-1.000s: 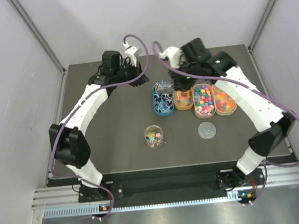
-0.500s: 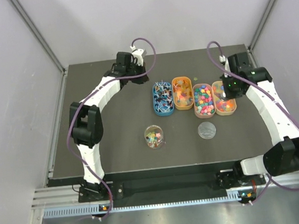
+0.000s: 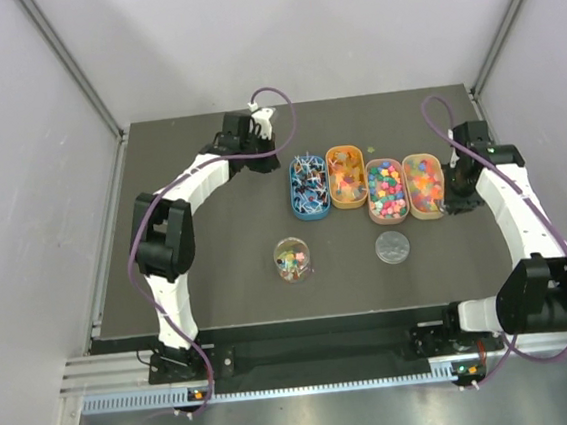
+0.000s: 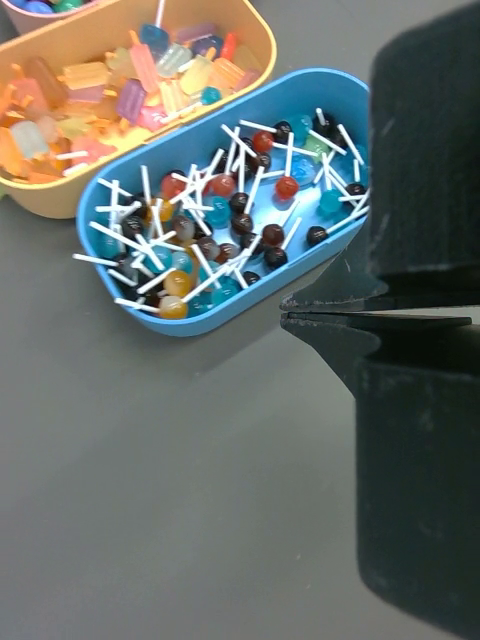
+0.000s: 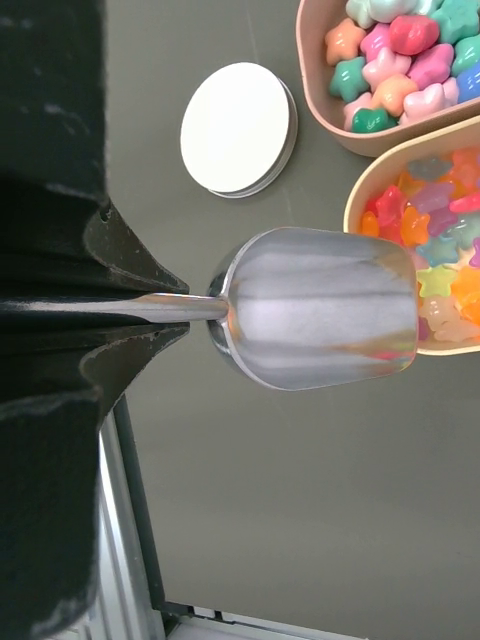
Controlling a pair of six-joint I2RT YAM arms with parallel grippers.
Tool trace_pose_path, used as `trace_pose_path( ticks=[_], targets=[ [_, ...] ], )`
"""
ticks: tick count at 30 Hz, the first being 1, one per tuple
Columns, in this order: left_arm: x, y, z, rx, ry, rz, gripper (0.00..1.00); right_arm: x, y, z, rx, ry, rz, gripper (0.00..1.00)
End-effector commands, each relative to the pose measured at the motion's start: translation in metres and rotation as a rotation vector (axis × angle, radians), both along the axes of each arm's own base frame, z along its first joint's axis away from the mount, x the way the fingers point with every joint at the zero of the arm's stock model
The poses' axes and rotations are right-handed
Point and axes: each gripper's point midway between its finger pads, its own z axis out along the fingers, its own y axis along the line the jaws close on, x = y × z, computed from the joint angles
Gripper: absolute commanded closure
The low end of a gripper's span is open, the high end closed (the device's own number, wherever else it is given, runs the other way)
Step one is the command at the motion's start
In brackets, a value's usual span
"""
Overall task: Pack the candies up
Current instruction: Scoop the fake candies from the storage box.
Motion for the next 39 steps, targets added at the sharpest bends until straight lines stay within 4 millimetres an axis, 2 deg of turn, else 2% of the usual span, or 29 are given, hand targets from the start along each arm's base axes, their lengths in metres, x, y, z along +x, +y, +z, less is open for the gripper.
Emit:
trace_pose_path(
  ticks=[1,8,14,18,23,39],
  targets=[
    [0.000,-0.005,0.044,-0.058,-0.099,-0.013,1.00,-0.001,-0.001,0.000,0.009,-0.008,-0.022,1.00],
    [-0.005,-0.005,0.041,-0.065,-0.085,-0.017,1.00,0.005,0.001,-0.010,0.030,0.026,-0.011,1.00],
    [-0.006,-0.004,0.038,-0.064,-0.076,-0.010,1.00,0.010,0.002,-0.026,0.043,0.078,-0.005,1.00],
    [-0.007,-0.004,0.033,-0.062,-0.066,-0.012,1.00,0.007,0.005,-0.041,0.058,0.134,-0.012,1.00],
    [-0.007,-0.004,0.027,-0.062,-0.050,-0.012,1.00,0.005,0.007,-0.050,0.074,0.166,-0.012,1.00],
    [-0.012,-0.005,0.014,-0.070,-0.006,-0.009,1.00,0.059,0.005,-0.048,0.074,0.132,0.013,1.00]
  ],
)
